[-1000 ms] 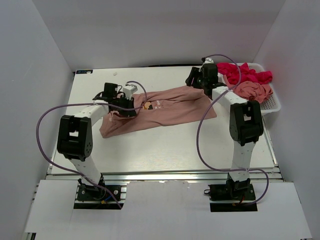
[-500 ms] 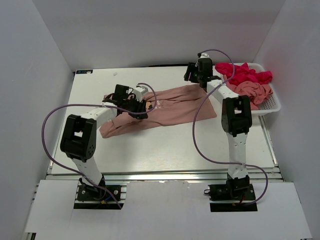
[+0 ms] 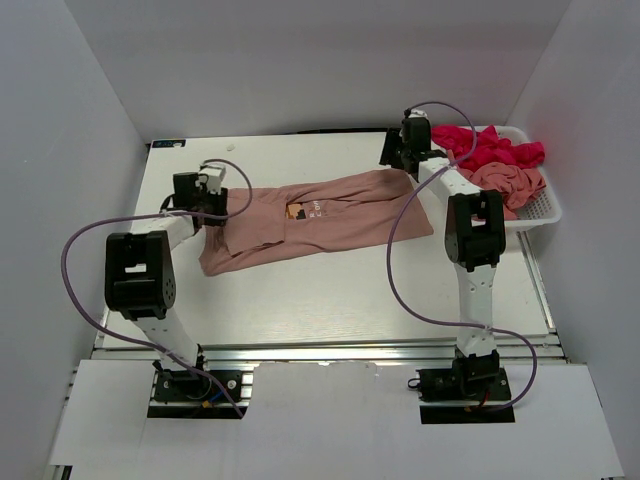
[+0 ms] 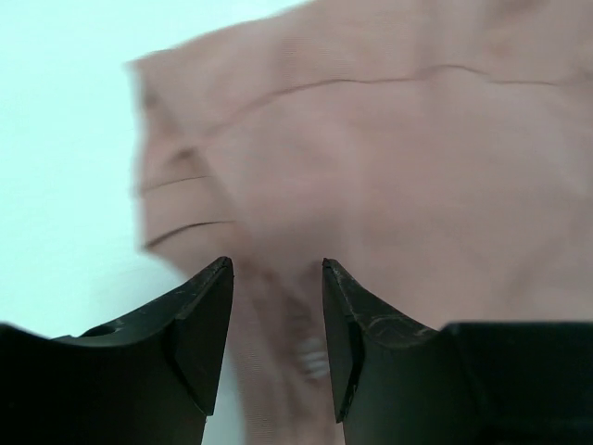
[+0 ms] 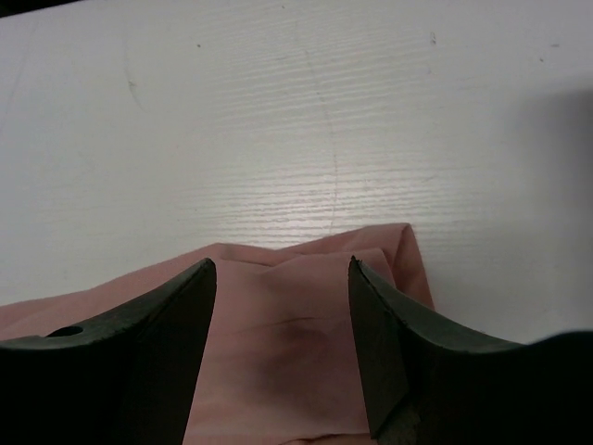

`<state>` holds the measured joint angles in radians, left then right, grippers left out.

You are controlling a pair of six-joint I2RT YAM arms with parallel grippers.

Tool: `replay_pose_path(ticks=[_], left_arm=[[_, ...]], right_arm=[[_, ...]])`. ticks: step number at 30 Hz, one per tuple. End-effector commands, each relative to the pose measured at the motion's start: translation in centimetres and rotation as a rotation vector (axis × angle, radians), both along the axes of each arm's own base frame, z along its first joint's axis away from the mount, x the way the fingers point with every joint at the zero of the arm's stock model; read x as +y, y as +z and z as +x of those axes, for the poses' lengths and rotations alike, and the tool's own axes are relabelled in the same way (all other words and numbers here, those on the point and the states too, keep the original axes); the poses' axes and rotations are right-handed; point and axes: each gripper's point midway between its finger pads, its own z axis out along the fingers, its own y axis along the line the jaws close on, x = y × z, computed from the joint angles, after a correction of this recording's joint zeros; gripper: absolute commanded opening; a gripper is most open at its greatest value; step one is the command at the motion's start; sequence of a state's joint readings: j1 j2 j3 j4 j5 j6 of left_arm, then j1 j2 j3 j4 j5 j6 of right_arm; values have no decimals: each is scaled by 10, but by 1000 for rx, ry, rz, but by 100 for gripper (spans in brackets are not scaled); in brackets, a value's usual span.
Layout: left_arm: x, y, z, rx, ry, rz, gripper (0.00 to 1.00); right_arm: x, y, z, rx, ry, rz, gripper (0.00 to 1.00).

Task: Fold and stack the t-shirts
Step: Fold the other side of the tshirt into a rectangle

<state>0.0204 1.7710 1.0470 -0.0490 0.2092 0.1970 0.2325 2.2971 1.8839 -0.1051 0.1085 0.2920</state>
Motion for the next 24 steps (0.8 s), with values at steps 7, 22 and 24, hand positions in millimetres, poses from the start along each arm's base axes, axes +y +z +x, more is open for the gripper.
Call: replay_pose_path(ticks=[7,22,24], left_arm=[[26,28,27,-138,93,22,53],[17,24,54,-149,115,-69,53],[17,20,57,-148,118,-79,53]], right_arm=[[-41,8,1,51,-83,7,63],[-48,-11,11,89,-71,-3,55],[-47,-12,10,97,-66,7,55]])
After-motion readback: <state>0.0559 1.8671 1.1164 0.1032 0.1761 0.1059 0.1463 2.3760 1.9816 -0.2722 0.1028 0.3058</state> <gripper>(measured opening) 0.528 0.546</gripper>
